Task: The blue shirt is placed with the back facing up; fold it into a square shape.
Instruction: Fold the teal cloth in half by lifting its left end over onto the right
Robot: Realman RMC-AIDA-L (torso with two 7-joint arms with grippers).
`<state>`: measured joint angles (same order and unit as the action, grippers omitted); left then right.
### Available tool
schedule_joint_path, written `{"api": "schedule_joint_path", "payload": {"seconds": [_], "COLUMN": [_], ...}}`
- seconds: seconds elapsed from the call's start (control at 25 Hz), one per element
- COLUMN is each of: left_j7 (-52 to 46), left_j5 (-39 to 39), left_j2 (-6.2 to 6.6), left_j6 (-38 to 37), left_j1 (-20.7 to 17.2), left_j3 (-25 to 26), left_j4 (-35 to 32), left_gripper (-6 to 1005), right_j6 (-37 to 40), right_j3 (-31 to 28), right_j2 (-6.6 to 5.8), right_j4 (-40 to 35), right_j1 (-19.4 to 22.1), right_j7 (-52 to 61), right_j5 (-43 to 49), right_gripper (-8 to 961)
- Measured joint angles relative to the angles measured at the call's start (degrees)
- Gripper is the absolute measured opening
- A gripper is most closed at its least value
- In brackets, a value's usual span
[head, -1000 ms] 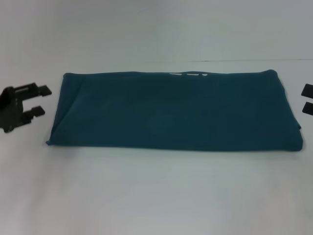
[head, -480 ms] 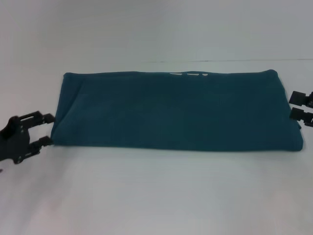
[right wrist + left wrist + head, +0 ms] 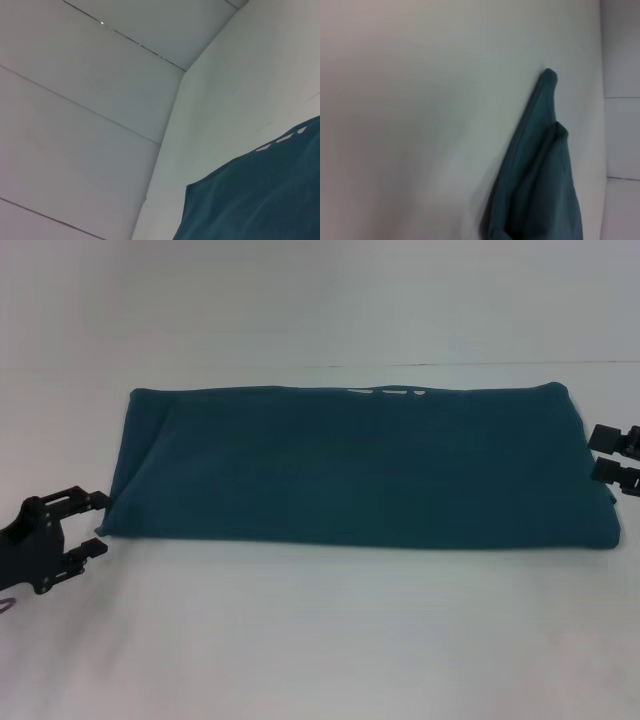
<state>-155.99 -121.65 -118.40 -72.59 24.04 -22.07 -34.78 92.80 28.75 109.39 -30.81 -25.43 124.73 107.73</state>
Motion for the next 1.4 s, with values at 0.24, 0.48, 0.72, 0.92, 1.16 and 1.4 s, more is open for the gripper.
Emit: {"api": "schedule_joint_path", "payload": {"seconds": [0.24, 0.48, 0.72, 0.92, 1.16, 1.4], "left_j7": [-0.91, -1.27, -0.82, -0.71, -0.37, -0.03], "left_j5": [0.04, 0.05, 0.14, 0.05, 0.00, 0.00], "left_j2": [-0.08, -0.28, -0.55, -0.69, -0.69, -0.94], "left_j6": [2.34, 3.74, 5.22, 6.01, 6.85, 8.01], "left_j1": [0.12, 0.23, 1.06, 1.91, 2.81, 3.59], "left_j3": [-0.03, -0.30, -0.34, -0.34, -0.43, -0.46], "left_j4": [0.88, 1.43, 2.53, 2.93, 3.98, 4.72], "left_gripper": [662, 662, 663, 663, 663, 663], "right_j6": [-0.52, -1.39, -1.69, -1.69, -1.60, -1.40], "right_j3": [-0.14, -0.26, -0.34, -0.34, -0.44, -0.54], "right_j2": [0.00, 0.18, 0.17, 0.14, 0.12, 0.12], "right_j4": [0.49, 0.93, 1.92, 2.07, 2.18, 2.34], "right_j1": [0.24, 0.57, 0.62, 0.78, 1.13, 1.39], "right_j7": [-0.55, -0.91, -1.79, -1.88, -1.95, -1.96], "right_j5": [-0.03, -0.07, -0.08, -0.07, -0.07, -0.06], "right_gripper": [896, 896, 896, 896, 896, 895]}}
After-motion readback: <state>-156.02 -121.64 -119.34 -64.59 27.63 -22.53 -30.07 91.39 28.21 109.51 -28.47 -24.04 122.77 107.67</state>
